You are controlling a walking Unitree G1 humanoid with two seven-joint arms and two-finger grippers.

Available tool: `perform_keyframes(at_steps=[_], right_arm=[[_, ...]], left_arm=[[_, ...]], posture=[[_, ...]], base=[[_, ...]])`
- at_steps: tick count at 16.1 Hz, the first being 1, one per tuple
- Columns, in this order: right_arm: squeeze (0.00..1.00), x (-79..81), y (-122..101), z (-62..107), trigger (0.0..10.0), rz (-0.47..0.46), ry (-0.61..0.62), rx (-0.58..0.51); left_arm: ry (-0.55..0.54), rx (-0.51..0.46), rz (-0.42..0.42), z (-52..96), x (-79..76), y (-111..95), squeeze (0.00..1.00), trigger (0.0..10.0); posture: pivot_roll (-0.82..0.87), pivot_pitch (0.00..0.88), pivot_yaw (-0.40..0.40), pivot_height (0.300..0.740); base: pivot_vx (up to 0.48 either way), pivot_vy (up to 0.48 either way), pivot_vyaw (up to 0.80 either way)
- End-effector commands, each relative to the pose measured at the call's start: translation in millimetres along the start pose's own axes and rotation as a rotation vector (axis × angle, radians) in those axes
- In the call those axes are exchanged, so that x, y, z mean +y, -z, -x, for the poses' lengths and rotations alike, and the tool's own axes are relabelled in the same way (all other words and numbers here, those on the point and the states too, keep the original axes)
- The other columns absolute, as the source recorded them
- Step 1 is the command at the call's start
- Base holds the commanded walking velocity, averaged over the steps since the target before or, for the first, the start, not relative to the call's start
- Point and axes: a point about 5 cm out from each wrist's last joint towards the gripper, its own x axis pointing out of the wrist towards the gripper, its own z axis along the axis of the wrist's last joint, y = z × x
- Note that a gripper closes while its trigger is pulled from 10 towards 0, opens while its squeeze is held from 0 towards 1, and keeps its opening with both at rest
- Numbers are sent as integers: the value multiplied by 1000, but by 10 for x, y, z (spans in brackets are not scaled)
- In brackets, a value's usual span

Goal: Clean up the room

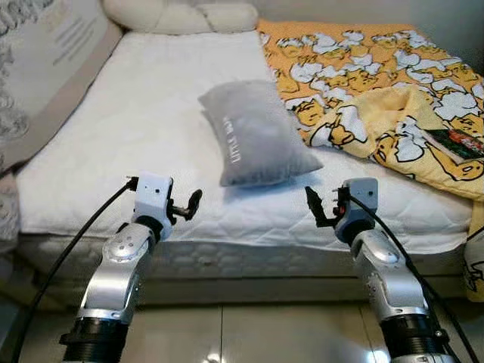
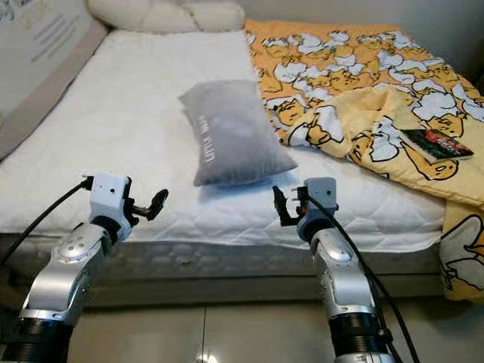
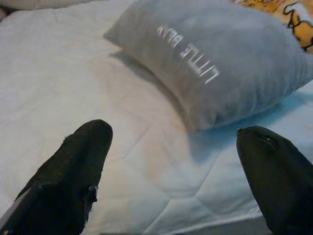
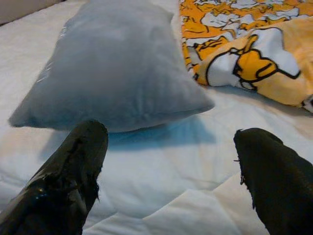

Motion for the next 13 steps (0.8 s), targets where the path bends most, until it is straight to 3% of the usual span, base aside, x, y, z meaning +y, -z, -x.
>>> perform_keyframes(at_steps=[1, 3, 13], right_arm=[[1000, -15, -27, -5, 10000, 0, -7, -14], [1000, 5, -26, -4, 10000, 6, -10, -14], [1000, -25, -7, -4, 10000, 19, 9, -11]], left_arm=[[2, 1, 1, -6, 4, -11, 0, 10000], [2, 1, 3, -8, 3, -12, 0, 10000], [6, 4, 5, -2, -11, 10, 0, 10000]], posture=[[-32, 0, -10, 740], [-31, 0, -12, 740], [-29, 0, -15, 740]], base=[[319, 0, 0], [317, 0, 800], [327, 0, 0]])
